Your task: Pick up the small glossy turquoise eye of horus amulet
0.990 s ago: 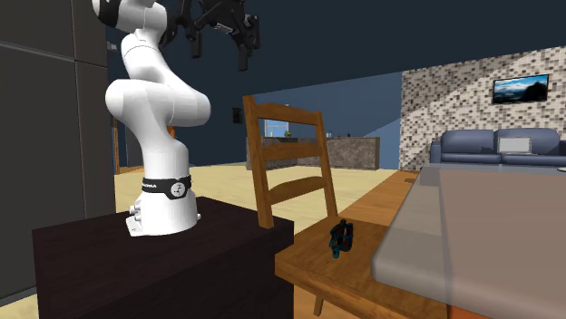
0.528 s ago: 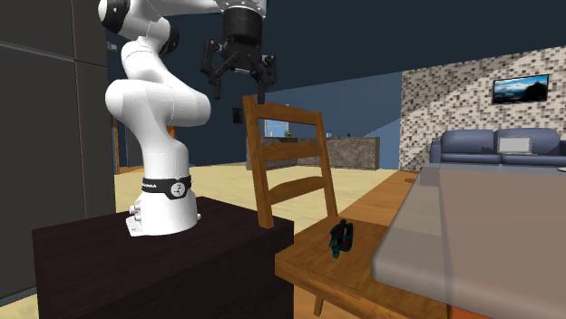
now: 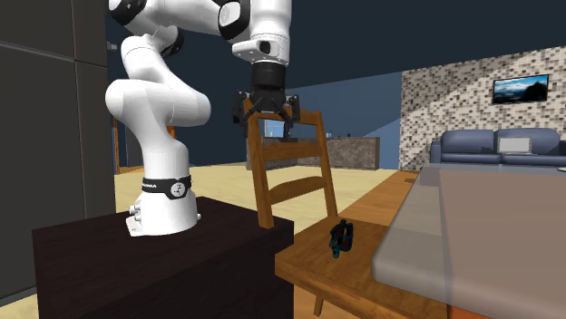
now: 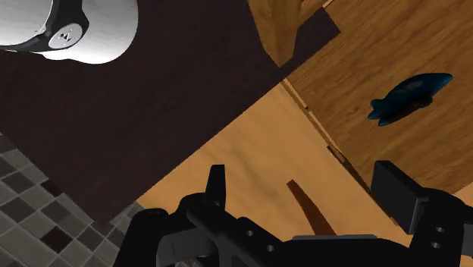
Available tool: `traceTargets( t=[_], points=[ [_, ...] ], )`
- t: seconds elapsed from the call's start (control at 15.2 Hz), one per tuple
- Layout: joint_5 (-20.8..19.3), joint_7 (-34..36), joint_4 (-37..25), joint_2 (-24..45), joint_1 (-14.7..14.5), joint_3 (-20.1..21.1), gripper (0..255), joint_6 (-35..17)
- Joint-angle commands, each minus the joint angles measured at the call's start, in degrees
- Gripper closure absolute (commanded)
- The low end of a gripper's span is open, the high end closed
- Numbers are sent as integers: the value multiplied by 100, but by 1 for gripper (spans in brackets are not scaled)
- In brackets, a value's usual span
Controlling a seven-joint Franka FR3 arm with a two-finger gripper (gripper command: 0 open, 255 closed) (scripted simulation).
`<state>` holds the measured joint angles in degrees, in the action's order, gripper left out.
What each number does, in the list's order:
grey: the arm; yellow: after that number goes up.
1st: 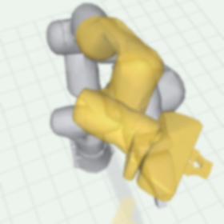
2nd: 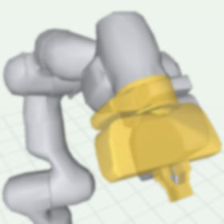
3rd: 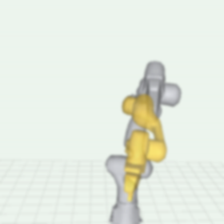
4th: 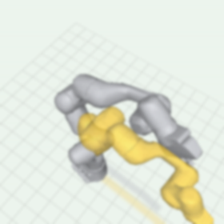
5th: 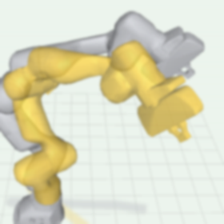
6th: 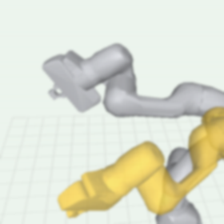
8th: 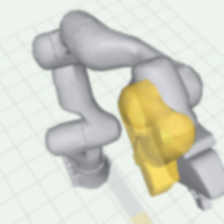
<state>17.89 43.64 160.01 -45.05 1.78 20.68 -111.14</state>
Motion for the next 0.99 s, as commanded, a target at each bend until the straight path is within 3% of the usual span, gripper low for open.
traceTargets(
  t=[0.0,0.33,0.59,0.79,0.92],
  points=[
    [297,655,50,288,2,405,0,-418],
    [758,2186,-64,1344,240,1426,0,-1538],
    [649,3565,-363,2465,757,2306,0,-2497],
    [-35,4920,-671,3480,1401,3017,0,-3211],
    [-1086,6205,-911,4315,1910,3429,0,-3632]
  ],
)
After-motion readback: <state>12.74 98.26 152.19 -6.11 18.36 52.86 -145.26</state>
